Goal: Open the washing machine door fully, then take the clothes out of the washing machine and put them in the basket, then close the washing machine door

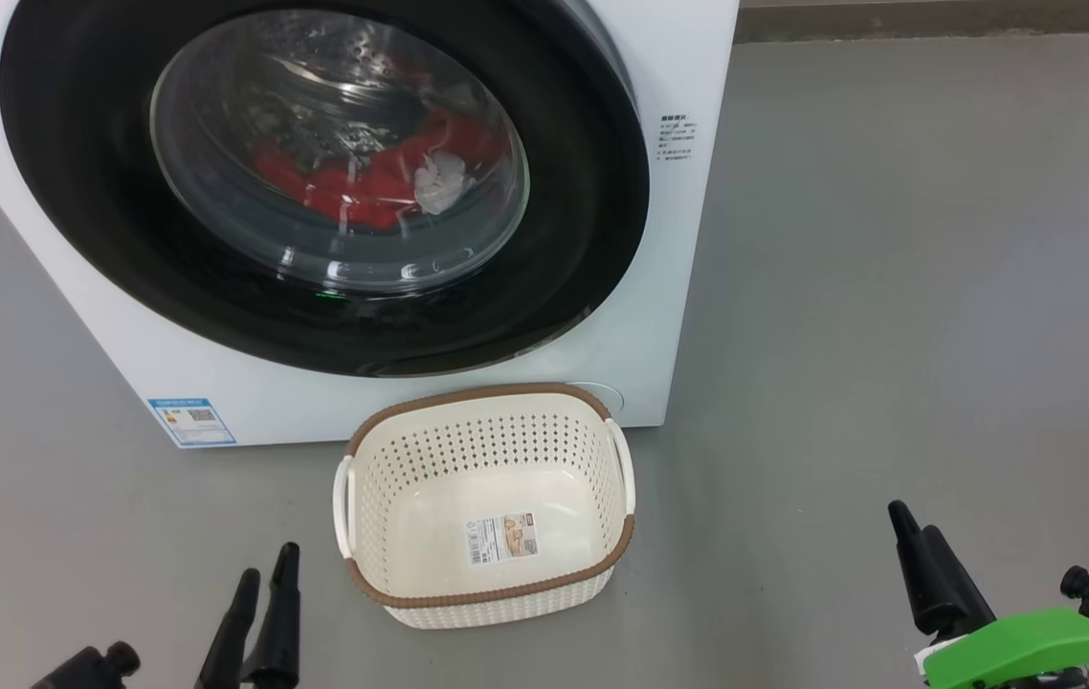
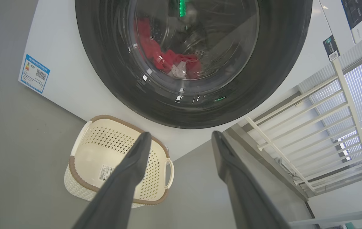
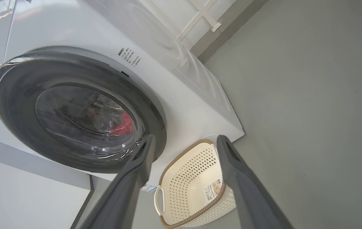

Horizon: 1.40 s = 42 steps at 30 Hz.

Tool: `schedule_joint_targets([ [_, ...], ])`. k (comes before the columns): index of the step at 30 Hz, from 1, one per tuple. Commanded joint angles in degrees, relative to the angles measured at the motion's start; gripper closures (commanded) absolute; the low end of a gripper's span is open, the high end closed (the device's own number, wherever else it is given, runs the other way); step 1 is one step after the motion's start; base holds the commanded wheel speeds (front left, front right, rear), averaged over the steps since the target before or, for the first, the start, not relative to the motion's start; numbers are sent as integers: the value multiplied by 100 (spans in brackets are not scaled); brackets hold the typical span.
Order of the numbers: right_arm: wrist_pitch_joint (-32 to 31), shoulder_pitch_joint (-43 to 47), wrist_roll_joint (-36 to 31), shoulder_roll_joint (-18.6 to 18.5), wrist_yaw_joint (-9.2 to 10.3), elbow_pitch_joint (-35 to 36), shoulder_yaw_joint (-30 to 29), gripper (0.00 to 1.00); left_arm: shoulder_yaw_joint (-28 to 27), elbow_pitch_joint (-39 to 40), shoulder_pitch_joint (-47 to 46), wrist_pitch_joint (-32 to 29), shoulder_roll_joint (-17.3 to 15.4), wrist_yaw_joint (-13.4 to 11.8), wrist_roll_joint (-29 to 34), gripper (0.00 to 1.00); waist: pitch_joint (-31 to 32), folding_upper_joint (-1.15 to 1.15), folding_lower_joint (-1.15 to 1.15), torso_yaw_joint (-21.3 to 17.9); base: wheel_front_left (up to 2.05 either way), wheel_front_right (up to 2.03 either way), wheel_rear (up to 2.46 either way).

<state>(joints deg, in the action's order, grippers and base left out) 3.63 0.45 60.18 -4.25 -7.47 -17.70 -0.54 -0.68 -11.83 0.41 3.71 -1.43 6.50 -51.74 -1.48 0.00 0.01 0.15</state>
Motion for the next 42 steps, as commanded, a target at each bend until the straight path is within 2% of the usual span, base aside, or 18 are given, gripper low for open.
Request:
schedule_joint_targets([
  [1,94,-39,-214,-130,-1,167,117,0,-43,201,-4,88,-97,-43,290,0,-9,0,-1,0,0,0,0],
  [20,414,42,-1388,-226,-2,175,296,0,113,361,87,407,-111,-320,1728,0,-54,0,-1,-9,0,0,0],
  [42,785,97,-2521,-293,-2,146,365,0,117,490,181,778,-128,-425,3087,0,-146,0,-1,-54,0,0,0],
])
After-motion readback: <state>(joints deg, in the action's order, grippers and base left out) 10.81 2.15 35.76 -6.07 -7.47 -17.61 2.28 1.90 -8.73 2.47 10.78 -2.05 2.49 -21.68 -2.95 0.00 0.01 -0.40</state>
